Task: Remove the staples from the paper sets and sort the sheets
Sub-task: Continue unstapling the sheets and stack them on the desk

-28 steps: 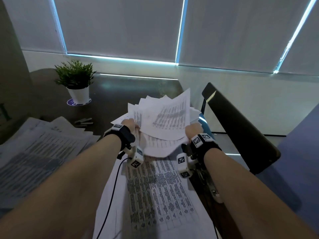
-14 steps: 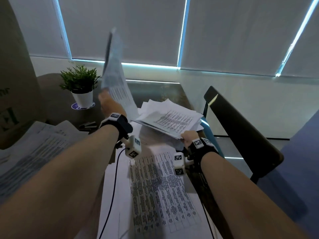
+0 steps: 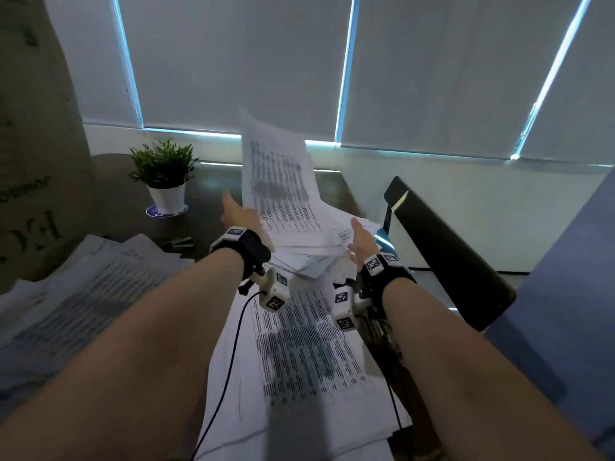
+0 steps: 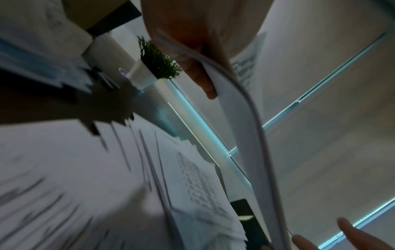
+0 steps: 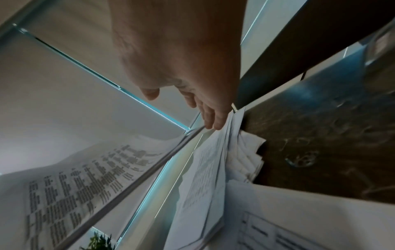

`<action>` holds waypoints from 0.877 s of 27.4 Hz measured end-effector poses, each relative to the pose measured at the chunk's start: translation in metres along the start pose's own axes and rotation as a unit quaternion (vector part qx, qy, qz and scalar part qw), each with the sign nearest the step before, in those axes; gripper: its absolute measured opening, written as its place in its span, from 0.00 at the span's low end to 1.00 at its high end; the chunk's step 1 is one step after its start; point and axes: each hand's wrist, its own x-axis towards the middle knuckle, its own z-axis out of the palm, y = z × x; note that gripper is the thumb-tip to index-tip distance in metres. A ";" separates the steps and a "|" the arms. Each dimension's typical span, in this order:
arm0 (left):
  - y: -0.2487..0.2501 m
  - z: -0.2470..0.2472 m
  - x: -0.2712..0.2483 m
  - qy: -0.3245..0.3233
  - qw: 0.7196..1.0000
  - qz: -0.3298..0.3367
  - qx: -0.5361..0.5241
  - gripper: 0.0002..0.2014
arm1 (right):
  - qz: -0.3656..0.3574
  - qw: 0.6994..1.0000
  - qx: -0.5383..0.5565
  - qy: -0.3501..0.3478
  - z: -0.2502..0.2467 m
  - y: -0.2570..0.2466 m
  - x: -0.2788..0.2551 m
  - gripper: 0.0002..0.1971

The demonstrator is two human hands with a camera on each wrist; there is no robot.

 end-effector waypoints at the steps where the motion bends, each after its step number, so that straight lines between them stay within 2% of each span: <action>1: -0.005 0.002 -0.006 -0.028 1.000 0.000 0.011 0.28 | 0.003 1.000 -0.013 0.001 -0.004 0.000 -0.005 0.35; 4: -0.019 0.003 -0.027 -0.095 0.995 0.007 0.024 0.13 | 0.010 0.995 -0.102 -0.017 -0.020 0.008 -0.016 0.47; 6: -0.021 -0.003 -0.043 -0.147 0.989 -0.003 -0.025 0.10 | 0.004 0.993 -0.117 -0.009 -0.030 0.010 -0.035 0.50; 7: -0.024 -0.008 -0.049 -0.179 0.983 -0.005 -0.024 0.10 | -0.019 0.994 -0.109 -0.010 -0.035 0.010 -0.045 0.46; 10: -0.034 -0.023 -0.063 -0.282 0.959 -0.031 -0.002 0.09 | -0.079 0.994 -0.063 -0.028 -0.050 0.012 -0.067 0.25; 11: -0.037 -0.029 -0.067 -0.299 0.953 -0.048 0.000 0.09 | -0.092 0.993 -0.061 -0.035 -0.052 0.014 -0.074 0.22; 13: -0.041 -0.043 -0.074 -0.294 0.953 -0.070 -0.021 0.12 | -0.090 0.987 -0.114 -0.071 -0.054 0.019 -0.089 0.24; 16: -0.044 -0.063 -0.087 -0.304 0.946 -0.082 -0.073 0.18 | -0.054 0.961 -0.217 -0.164 -0.054 0.029 -0.114 0.33; 18: -0.052 -0.069 -0.094 -0.301 0.947 -0.072 -0.091 0.26 | -0.038 0.941 -0.278 -0.188 -0.049 0.039 -0.123 0.29; 20: -0.063 -0.073 -0.104 -0.281 0.955 -0.066 -0.074 0.29 | -0.029 0.933 -0.314 -0.172 -0.047 0.067 -0.105 0.29; 22: -0.075 -0.073 -0.111 -0.274 0.958 -0.066 -0.055 0.29 | -0.015 0.933 -0.328 -0.147 -0.047 0.074 -0.121 0.32; 24: -0.085 -0.077 -0.118 -0.254 0.965 -0.052 -0.030 0.29 | -0.023 0.949 -0.301 -0.093 -0.046 0.073 -0.150 0.24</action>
